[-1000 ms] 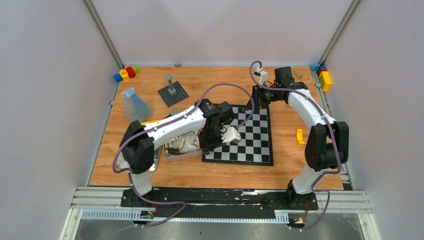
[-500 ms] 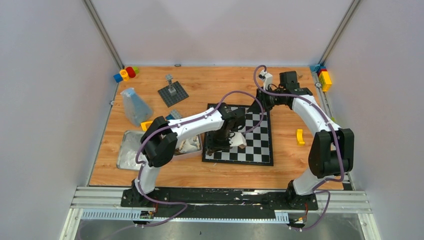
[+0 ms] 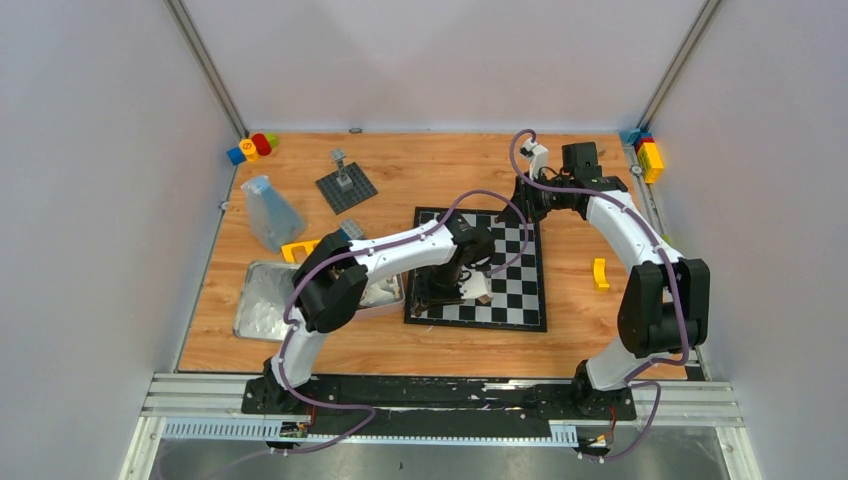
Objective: Set up the chess pieces on the board
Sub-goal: Place the chess piece on the chessboard.
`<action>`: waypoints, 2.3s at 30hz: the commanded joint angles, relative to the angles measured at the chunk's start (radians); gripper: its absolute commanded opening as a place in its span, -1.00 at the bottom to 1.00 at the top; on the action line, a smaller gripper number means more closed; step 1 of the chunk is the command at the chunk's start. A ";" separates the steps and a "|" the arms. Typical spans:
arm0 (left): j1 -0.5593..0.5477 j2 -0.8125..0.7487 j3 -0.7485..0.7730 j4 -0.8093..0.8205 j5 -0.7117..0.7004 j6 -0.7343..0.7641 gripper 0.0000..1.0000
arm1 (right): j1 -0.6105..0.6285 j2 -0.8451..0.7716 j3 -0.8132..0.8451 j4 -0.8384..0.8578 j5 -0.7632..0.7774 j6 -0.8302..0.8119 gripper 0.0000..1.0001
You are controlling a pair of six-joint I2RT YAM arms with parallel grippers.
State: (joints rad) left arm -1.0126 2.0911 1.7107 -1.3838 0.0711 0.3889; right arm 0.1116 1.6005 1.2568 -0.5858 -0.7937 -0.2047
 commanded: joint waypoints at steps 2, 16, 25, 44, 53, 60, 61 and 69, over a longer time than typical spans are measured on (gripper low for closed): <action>-0.010 0.017 0.047 -0.009 -0.008 -0.025 -0.81 | -0.004 -0.036 -0.008 0.038 -0.018 -0.013 -1.00; -0.010 0.059 0.074 -0.009 -0.026 -0.036 -0.74 | -0.004 -0.030 -0.011 0.037 -0.022 -0.016 -1.00; -0.010 0.065 0.076 -0.003 -0.024 -0.043 -0.69 | -0.005 -0.028 -0.013 0.037 -0.024 -0.015 -1.00; -0.011 0.057 0.087 0.000 -0.048 -0.074 -0.16 | -0.005 -0.027 -0.014 0.037 -0.026 -0.015 -1.00; -0.010 -0.033 0.124 -0.022 -0.039 -0.066 0.06 | -0.005 -0.027 -0.005 0.032 -0.014 -0.012 -1.00; 0.045 -0.182 0.121 -0.012 0.048 -0.049 0.15 | 0.002 -0.012 0.040 -0.005 0.019 -0.025 -1.00; 0.073 -0.197 0.121 -0.012 0.065 -0.048 0.16 | 0.005 -0.009 0.047 -0.011 0.030 -0.031 -1.00; 0.279 -0.370 0.072 0.022 0.243 -0.034 0.24 | 0.101 0.047 0.130 -0.057 0.158 -0.074 -1.00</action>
State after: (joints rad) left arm -0.8257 1.8206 1.7916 -1.3842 0.1944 0.3454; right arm 0.1524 1.6093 1.3056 -0.6224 -0.7090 -0.2321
